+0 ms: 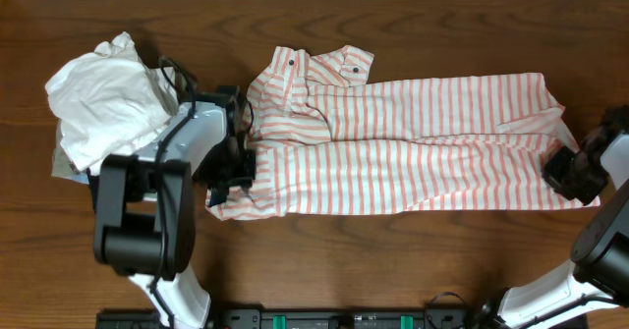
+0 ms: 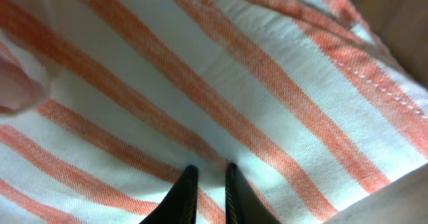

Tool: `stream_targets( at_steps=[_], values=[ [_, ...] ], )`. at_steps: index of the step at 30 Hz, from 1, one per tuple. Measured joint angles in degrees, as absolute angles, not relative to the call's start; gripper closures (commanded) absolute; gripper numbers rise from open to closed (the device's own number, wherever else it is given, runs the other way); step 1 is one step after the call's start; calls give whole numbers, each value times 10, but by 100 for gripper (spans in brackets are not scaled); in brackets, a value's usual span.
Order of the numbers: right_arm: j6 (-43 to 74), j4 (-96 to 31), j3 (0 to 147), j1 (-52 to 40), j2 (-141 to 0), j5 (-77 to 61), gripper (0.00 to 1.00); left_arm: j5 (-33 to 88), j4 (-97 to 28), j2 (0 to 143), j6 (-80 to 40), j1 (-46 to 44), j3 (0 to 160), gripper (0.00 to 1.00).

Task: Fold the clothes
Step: 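Release the shirt and move the left gripper to the collar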

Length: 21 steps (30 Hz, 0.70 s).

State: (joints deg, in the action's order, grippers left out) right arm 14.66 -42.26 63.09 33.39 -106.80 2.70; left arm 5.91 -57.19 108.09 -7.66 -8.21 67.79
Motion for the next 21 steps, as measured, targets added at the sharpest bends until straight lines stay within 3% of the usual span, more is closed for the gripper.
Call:
stream_targets(
  at_steps=[2, 4, 5, 12, 21],
  values=[
    [145, -434, 633, 336, -1066, 25, 81, 53, -566, 1049, -77, -80, 700, 43],
    [140, -448, 633, 337, -1060, 18, 77, 48, -546, 1006, -78, -79, 724, 23],
    [135, -452, 634, 337, -1052, 11, 75, 46, -523, 980, -77, -79, 735, 19],
    [113, -435, 691, 327, -929, -51, 67, 43, -298, 872, -77, -79, 763, 17],
    [98, -447, 705, 301, -885, -81, 67, 112, -61, 999, -77, -94, 765, 18]
  ],
)
